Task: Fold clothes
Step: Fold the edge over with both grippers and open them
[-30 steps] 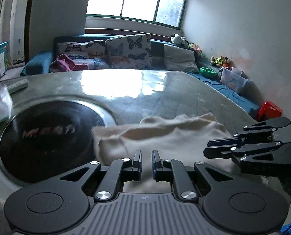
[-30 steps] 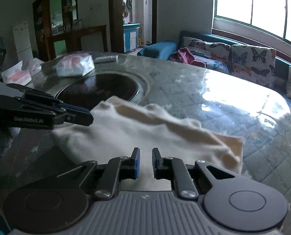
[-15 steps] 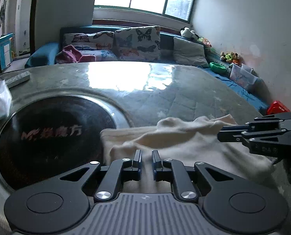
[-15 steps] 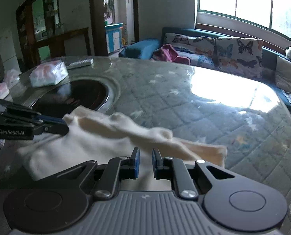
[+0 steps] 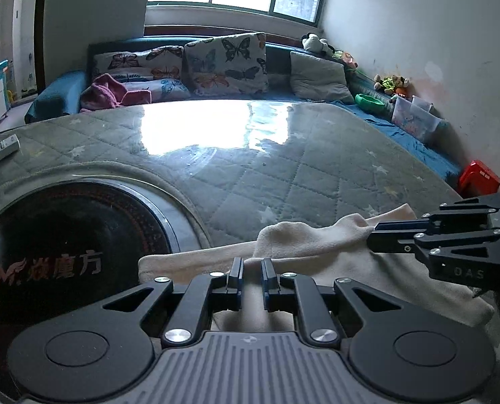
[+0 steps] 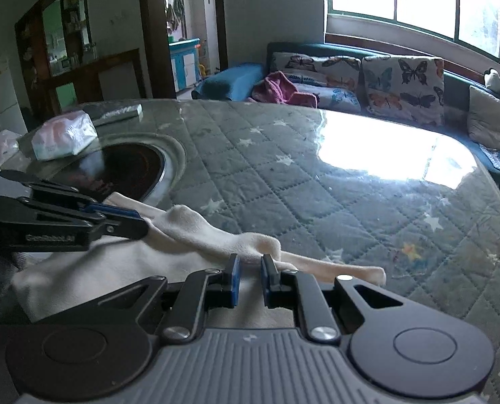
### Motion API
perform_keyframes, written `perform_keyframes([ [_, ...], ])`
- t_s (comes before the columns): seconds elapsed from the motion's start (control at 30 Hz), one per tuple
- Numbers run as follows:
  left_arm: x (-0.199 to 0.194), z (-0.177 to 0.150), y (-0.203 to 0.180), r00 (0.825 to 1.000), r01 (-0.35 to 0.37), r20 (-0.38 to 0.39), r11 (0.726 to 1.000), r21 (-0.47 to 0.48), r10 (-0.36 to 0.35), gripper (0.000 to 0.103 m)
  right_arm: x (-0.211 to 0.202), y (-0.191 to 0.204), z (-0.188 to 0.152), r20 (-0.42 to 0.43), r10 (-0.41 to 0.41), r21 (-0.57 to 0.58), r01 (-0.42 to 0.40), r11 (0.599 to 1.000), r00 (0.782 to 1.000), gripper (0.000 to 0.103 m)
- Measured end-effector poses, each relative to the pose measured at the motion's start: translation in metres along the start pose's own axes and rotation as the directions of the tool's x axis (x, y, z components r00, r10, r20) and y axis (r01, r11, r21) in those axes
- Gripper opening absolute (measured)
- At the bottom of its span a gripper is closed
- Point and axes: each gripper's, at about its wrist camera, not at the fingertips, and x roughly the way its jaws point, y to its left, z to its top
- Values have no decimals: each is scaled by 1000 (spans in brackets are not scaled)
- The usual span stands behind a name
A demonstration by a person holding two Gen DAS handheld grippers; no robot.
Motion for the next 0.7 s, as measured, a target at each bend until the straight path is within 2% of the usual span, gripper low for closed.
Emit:
perform_keyframes([
  [0.17, -1, 0, -1, 1000, -4, 2, 1000, -10, 4, 13, 7, 0, 0, -12, 1, 7, -1, 1000, 1000, 12],
  [0.37, -13, 0, -1, 1000, -11, 17, 1000, -13, 11, 17, -8, 11, 3, 16, -2, -26, 2, 1000, 1000, 12],
  [0.7, -48, -12, 8, 997, -50, 49, 998, -39, 52, 27, -36, 58, -2, 19, 75, -130, -72, 989, 997, 15],
])
